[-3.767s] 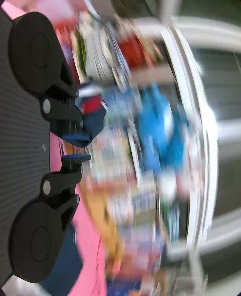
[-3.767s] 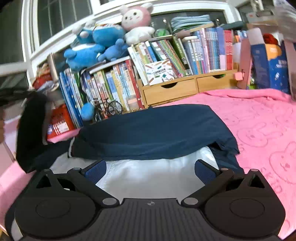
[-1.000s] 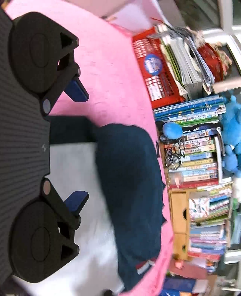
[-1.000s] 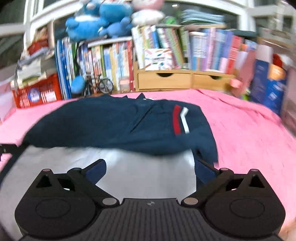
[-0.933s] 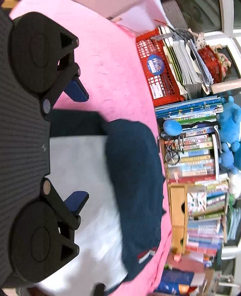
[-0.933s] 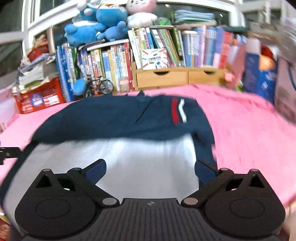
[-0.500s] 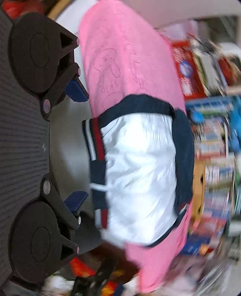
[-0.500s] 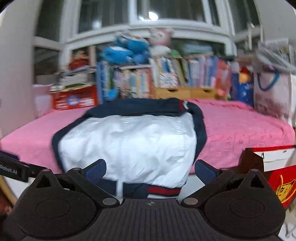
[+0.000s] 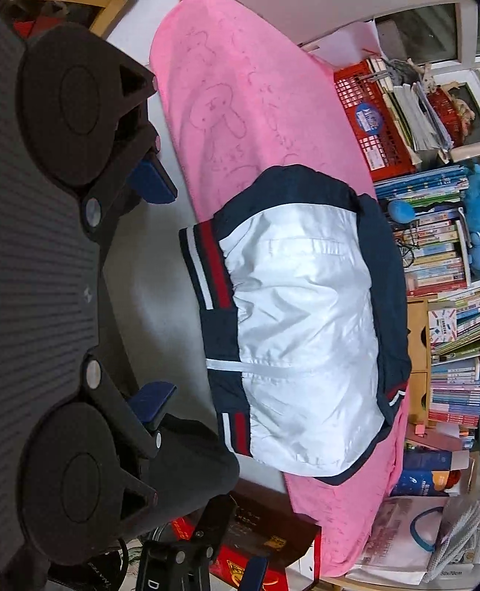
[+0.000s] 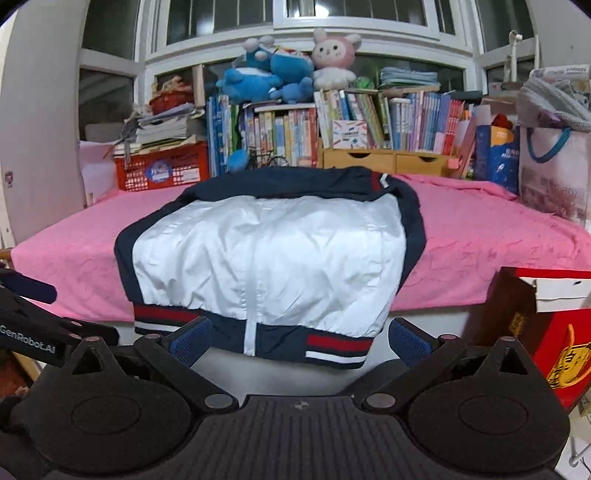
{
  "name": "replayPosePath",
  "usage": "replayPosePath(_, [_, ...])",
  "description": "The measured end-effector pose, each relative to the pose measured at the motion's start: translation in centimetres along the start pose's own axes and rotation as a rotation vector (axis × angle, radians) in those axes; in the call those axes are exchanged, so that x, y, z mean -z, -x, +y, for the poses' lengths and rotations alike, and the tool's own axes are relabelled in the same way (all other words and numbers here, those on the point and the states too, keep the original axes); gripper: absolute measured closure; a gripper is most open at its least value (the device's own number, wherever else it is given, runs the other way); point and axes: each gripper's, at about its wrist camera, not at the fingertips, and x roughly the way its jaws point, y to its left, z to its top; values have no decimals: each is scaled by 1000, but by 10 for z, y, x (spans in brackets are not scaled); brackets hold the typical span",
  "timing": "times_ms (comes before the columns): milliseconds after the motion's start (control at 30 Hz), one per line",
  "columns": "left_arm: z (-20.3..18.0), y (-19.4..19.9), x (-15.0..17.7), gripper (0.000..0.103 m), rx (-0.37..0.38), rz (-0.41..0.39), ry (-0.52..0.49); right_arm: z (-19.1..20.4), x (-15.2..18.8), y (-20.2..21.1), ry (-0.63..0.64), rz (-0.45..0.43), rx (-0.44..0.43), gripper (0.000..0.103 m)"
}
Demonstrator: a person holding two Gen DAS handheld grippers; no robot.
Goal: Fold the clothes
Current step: 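Grasp the striped hem with both grippers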
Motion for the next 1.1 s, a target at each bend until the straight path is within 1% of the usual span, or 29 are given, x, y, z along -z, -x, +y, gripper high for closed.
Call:
replayPosePath(333, [3, -5, 1, 0, 10, 13, 14, 6, 2, -2, 12, 10, -13, 0])
replayPosePath(367, [6, -6, 0, 0, 19, 1, 15, 5, 3, -3, 14, 4, -12, 0])
replayPosePath(433, [15, -12, -4, 0, 48, -46, 16, -2, 6, -7, 39, -31, -32, 0])
replayPosePath(467, [24, -20, -7, 0, 72, -69, 23, -6, 9, -11, 56, -50, -44, 0])
replayPosePath(500, [32, -30, -9, 0, 85, -65, 39, -11, 10, -17, 67, -47, -47, 0])
replayPosePath(533, [41, -41, -11, 0, 98, -61, 56, -17, 11, -24, 66, -31, -47, 0])
replayPosePath(633, [62, -70, -18, 0, 134, -16, 111, -35, 10, -47, 19, 16, -47, 0])
replayPosePath(733, [77, -94, -22, 0, 166, 0, 143, -57, 7, -71, -59, 44, -62, 0])
replayPosePath(767, [79, -101, -24, 0, 168, 1, 139, -62, 6, -79, -65, 53, -67, 0])
replayPosePath(867, [83, -119, -27, 0, 170, 11, 111, -67, 5, -104, -26, 85, -60, 0])
replayPosePath(967, [84, -140, -28, 0, 195, 60, 91, -80, 6, -130, -18, 132, -63, 0])
replayPosePath(1100, [84, -162, -28, 0, 221, 97, 89, -91, 8, -157, -23, 179, -76, 0])
